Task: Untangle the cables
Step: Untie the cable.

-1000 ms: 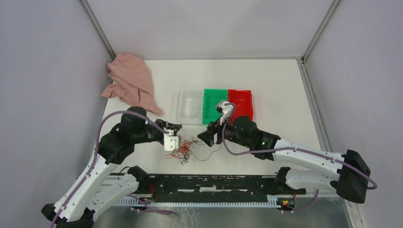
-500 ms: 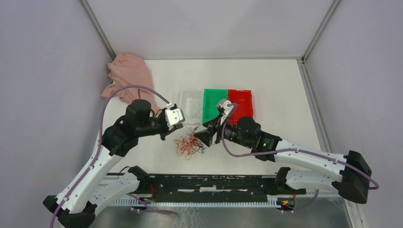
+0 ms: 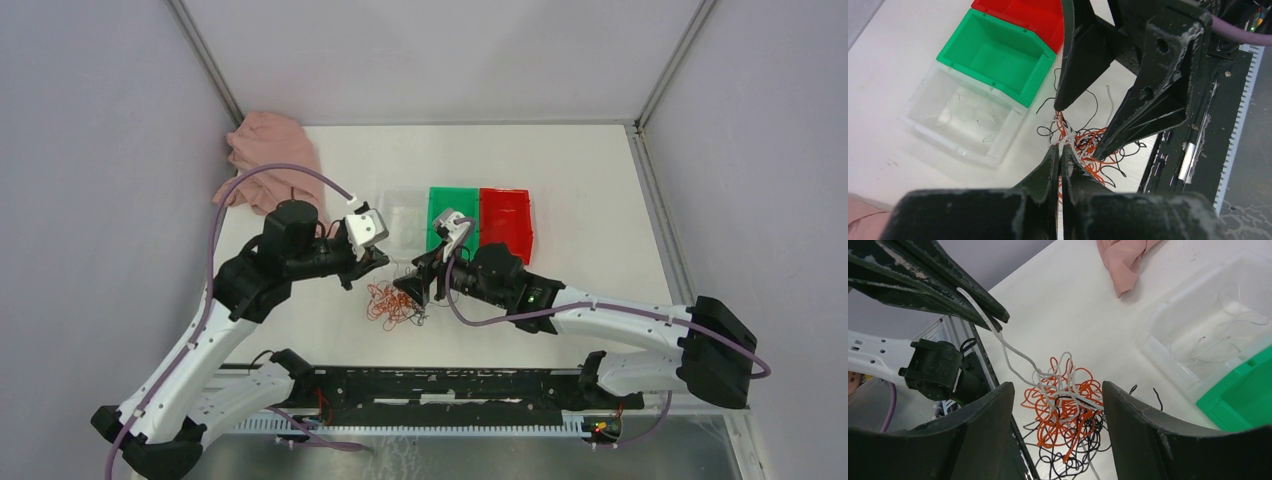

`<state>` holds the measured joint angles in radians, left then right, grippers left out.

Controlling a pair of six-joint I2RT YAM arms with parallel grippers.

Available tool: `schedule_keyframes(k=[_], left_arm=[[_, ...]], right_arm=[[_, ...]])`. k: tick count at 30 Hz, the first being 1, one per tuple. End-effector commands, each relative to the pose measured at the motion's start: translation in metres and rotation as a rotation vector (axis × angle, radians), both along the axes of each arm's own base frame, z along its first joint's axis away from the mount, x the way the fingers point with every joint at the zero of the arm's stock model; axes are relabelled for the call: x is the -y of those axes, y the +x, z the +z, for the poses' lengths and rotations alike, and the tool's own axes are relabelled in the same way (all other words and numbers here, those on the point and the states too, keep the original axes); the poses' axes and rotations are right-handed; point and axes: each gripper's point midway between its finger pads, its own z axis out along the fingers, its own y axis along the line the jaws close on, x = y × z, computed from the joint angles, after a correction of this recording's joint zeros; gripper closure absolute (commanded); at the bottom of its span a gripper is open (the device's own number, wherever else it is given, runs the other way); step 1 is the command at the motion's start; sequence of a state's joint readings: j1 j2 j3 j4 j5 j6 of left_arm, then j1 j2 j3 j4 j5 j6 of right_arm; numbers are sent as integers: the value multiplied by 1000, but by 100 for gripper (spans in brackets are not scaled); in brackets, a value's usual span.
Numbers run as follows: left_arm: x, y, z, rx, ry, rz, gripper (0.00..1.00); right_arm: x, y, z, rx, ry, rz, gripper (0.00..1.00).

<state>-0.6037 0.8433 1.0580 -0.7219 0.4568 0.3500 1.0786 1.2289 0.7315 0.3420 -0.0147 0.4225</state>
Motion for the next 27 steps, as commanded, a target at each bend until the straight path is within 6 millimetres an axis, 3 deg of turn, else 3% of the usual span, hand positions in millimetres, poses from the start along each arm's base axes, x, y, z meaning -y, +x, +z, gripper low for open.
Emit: schedule_keyframes(k=[1, 7, 17, 22, 27], left_arm=[[11, -2, 34, 15, -103, -11, 97], [16, -9, 40, -7, -119, -57, 97], [26, -27, 61, -35, -165, -167, 97], [34, -26, 90, 9, -211, -204, 97], [37, -21, 132, 82, -254, -215, 97]], right_arm=[[-14, 13, 45, 66, 125, -39, 28], [-17, 30, 40, 68, 119, -122, 29], [-26, 34, 39, 64, 133, -128, 30], [-44, 29, 29, 46, 122, -98, 30], [-44, 32, -3, 22, 69, -129, 30]])
